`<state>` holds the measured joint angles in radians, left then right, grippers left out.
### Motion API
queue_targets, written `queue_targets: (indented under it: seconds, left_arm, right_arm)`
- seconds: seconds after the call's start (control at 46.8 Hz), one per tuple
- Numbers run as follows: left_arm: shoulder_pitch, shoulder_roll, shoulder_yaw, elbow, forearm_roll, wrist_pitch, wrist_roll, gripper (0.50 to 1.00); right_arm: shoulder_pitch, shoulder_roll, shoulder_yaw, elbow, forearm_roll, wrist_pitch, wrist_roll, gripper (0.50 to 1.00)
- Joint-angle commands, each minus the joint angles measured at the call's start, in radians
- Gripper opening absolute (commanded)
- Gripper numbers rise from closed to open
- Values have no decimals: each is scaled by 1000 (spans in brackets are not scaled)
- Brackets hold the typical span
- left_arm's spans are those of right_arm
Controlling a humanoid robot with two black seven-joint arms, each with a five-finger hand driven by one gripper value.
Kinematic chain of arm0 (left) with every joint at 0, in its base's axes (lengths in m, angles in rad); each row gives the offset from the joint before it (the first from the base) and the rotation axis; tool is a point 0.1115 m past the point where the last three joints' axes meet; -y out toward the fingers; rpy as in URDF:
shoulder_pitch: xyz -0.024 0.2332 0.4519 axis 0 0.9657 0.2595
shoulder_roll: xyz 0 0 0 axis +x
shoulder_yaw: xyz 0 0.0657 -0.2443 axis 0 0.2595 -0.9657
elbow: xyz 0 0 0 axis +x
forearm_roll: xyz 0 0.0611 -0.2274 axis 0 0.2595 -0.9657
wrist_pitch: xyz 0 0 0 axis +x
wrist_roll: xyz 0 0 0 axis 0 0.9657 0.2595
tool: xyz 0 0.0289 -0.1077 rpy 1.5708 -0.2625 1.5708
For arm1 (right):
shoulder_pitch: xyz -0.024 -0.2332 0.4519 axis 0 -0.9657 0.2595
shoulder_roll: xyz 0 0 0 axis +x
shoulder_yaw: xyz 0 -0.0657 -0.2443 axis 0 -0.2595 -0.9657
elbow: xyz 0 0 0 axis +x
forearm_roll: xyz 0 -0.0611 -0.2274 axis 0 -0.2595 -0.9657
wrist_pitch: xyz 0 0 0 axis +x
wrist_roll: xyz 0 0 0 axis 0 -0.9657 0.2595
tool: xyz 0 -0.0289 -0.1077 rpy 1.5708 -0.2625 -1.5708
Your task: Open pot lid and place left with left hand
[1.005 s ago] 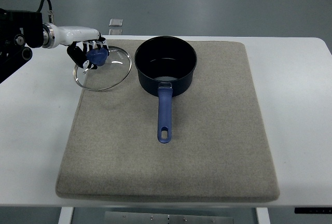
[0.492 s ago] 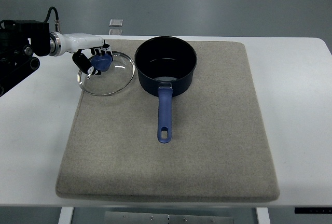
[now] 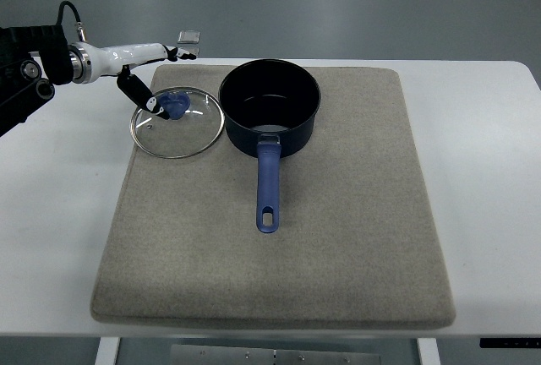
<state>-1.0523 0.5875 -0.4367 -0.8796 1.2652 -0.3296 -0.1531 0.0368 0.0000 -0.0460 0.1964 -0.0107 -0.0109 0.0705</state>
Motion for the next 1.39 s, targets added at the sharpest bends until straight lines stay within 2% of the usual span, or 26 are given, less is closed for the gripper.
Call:
queue_targets:
  seconds: [0.0, 0.086, 0.321, 0.513, 0.62, 0.856, 1.134, 1.283, 1.369]
  left_arm:
    - [1, 0, -1, 31, -177, 27, 0, 992]
    - [3, 0, 10, 67, -364, 49, 0, 992]
    - [3, -41, 4, 212, -739, 32, 0, 994]
    - [12, -80, -2, 241, -949, 9, 1, 994]
    - [18, -80, -4, 243, -1055, -61, 1, 994]
    - [47, -81, -4, 318, -1253, -278, 7, 994]
    - [49, -100, -5, 330, -1408, -281, 24, 994]
    - [52, -143, -5, 334, -1495, -281, 89, 994]
    - [55, -176, -7, 344, -1530, -281, 101, 994]
  right_arm:
    - [0, 0, 0, 0, 0, 0, 0, 917]
    - [0, 0, 0, 0, 0, 0, 0, 917]
    - [0, 0, 0, 0, 0, 0, 0, 917]
    - [0, 0, 0, 0, 0, 0, 0, 917]
    - [0, 0, 0, 0, 0, 0, 0, 917]
    - [0, 0, 0, 0, 0, 0, 0, 917]
    - [0, 0, 0, 0, 0, 0, 0, 917]
    - [0, 0, 0, 0, 0, 0, 0, 917]
    - [0, 0, 0, 0, 0, 0, 0, 917]
